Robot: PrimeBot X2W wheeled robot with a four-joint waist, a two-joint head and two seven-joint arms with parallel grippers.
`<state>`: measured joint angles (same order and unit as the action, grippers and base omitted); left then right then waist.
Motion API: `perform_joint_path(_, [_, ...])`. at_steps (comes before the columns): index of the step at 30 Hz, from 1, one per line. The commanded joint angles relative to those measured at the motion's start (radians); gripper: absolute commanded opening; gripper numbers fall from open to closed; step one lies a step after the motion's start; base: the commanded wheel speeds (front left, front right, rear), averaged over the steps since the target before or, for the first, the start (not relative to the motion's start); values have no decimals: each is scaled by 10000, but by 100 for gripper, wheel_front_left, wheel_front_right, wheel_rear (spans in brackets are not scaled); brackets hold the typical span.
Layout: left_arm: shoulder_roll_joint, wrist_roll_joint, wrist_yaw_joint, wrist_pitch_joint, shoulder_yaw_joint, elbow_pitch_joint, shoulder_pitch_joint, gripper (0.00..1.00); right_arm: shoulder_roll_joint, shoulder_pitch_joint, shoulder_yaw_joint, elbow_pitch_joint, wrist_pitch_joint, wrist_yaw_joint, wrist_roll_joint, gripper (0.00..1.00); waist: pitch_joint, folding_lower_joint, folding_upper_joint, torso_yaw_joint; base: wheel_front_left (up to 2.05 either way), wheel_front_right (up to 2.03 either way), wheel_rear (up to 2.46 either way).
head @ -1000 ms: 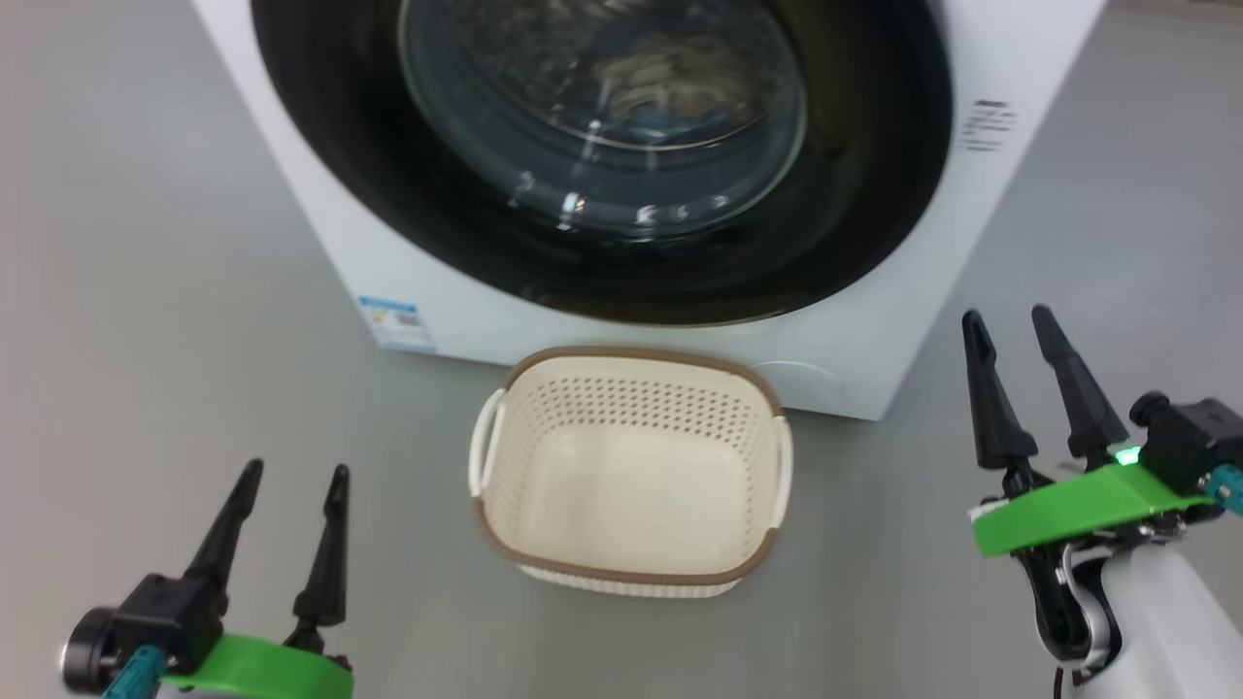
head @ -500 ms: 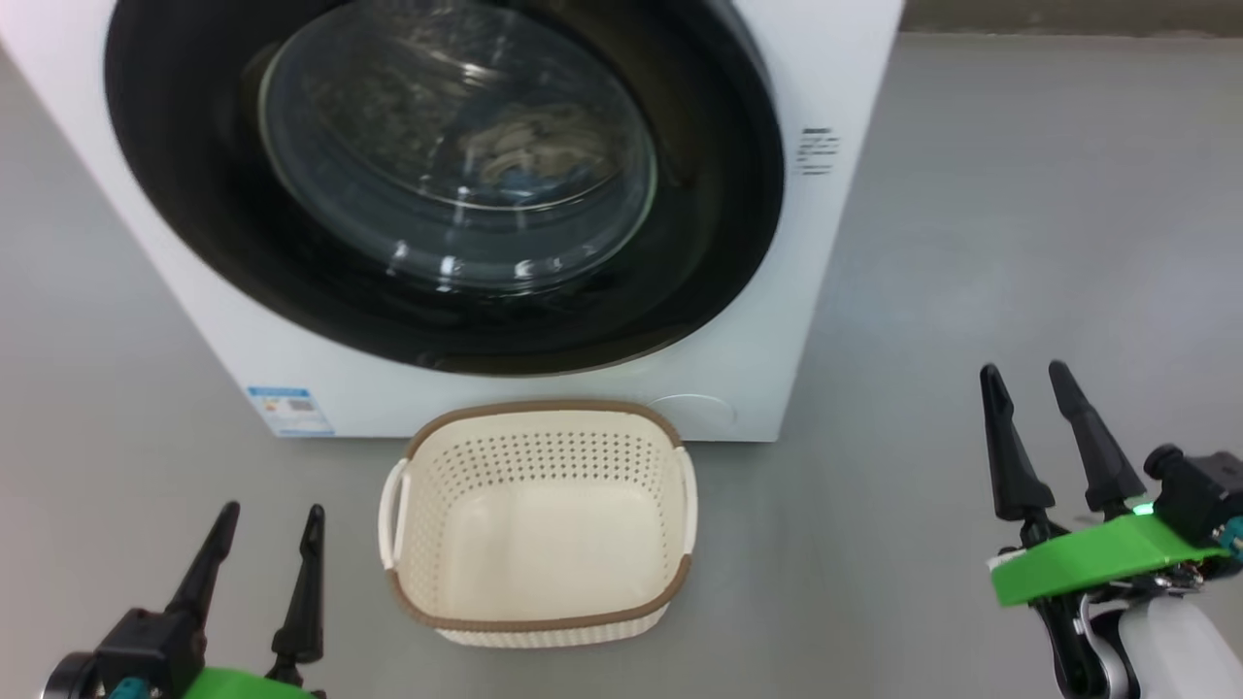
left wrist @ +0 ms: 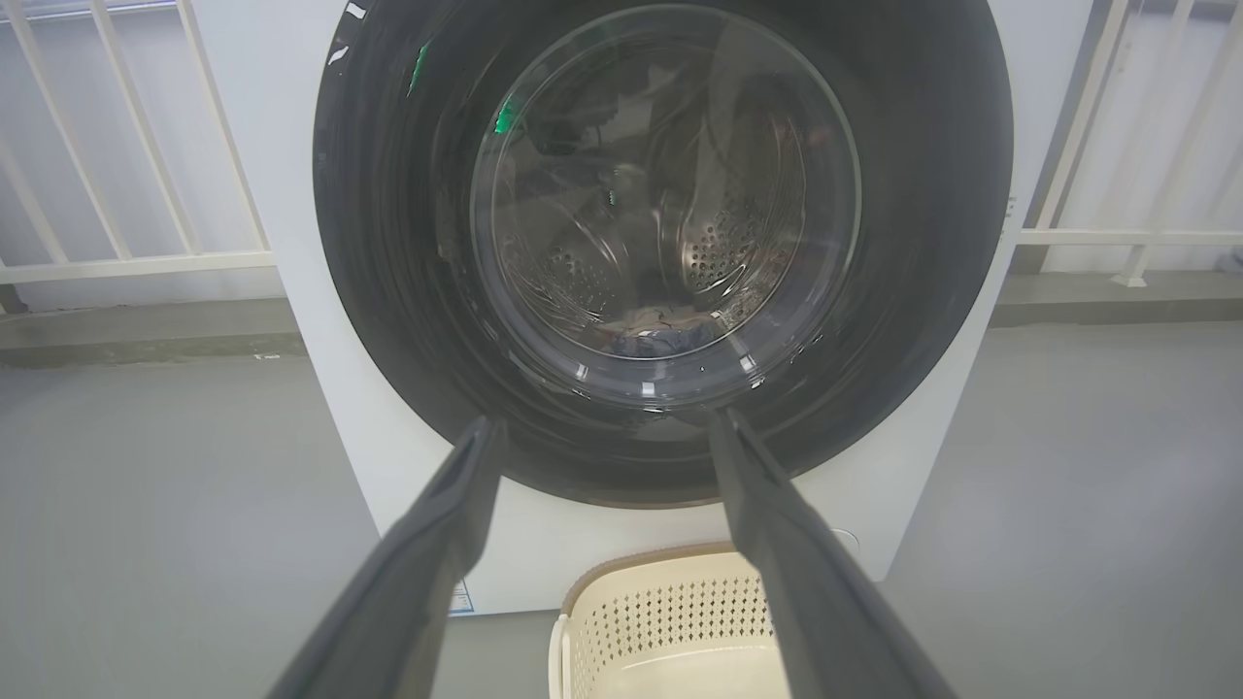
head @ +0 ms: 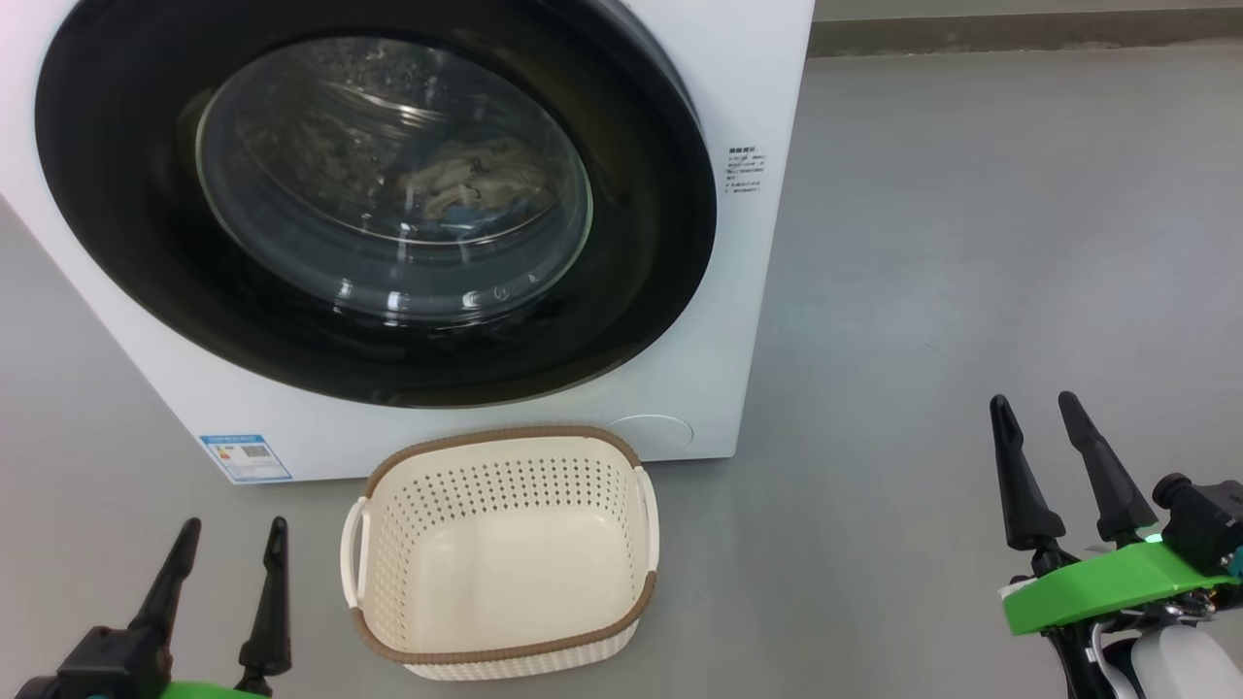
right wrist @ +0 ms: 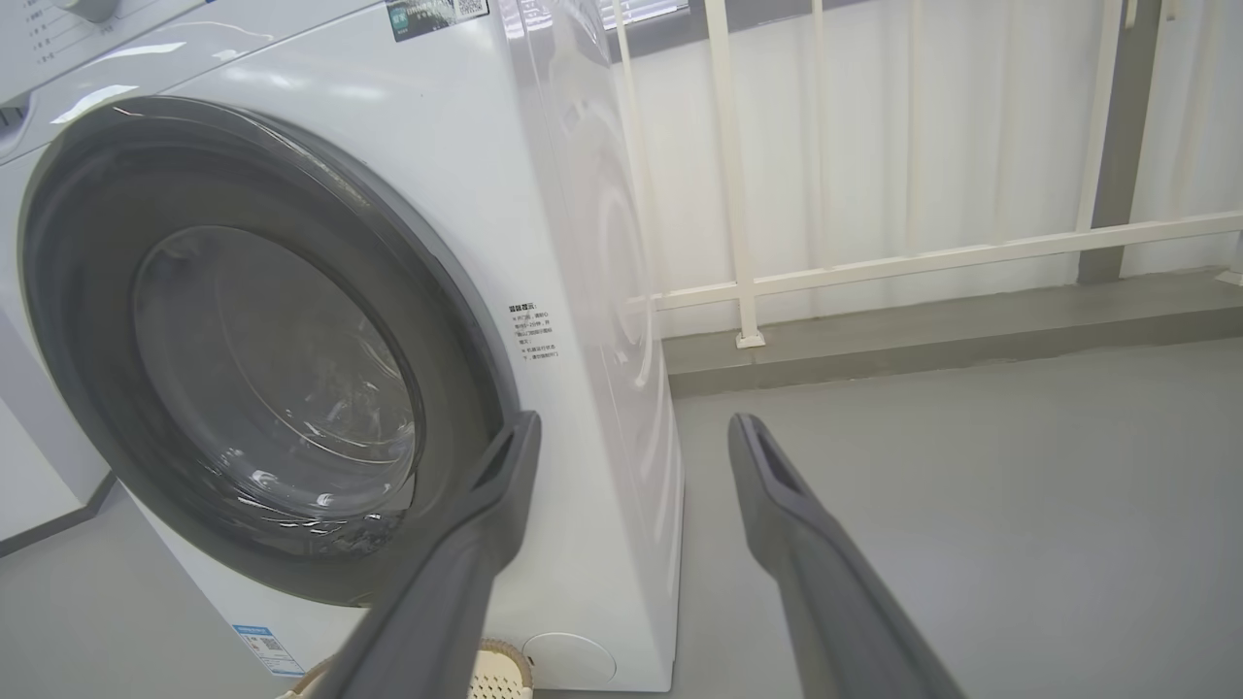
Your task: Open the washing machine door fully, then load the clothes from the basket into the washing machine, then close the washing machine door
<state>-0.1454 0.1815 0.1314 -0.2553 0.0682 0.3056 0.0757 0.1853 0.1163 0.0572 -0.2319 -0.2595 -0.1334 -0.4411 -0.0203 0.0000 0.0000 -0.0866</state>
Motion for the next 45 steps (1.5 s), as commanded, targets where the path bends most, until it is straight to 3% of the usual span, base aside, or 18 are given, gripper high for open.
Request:
perform_joint_path(1, [-254,-93,-8,-65,377,-311,115,100,139,64,122,269,-23,27,-11,100,8,0,0,-6,0,0,0])
perform_joint_path(33, [-147,-391,-8,-65,798,-620,56,100,39,72,63,298,-23,27,86,100,-144,0,0,10,0,0,0])
perform_joint_path(34, [56,-346,0,0,422,-299,-38,0,-54,-59,-107,12,2,0,19,0,-144,0,0,11,0,0,0])
perform_joint_path(45, [433,319,0,228,383,235,-224,0,-443,-308,7,-607,190,-1,-534,0,-115,21,0,48,0,0,0])
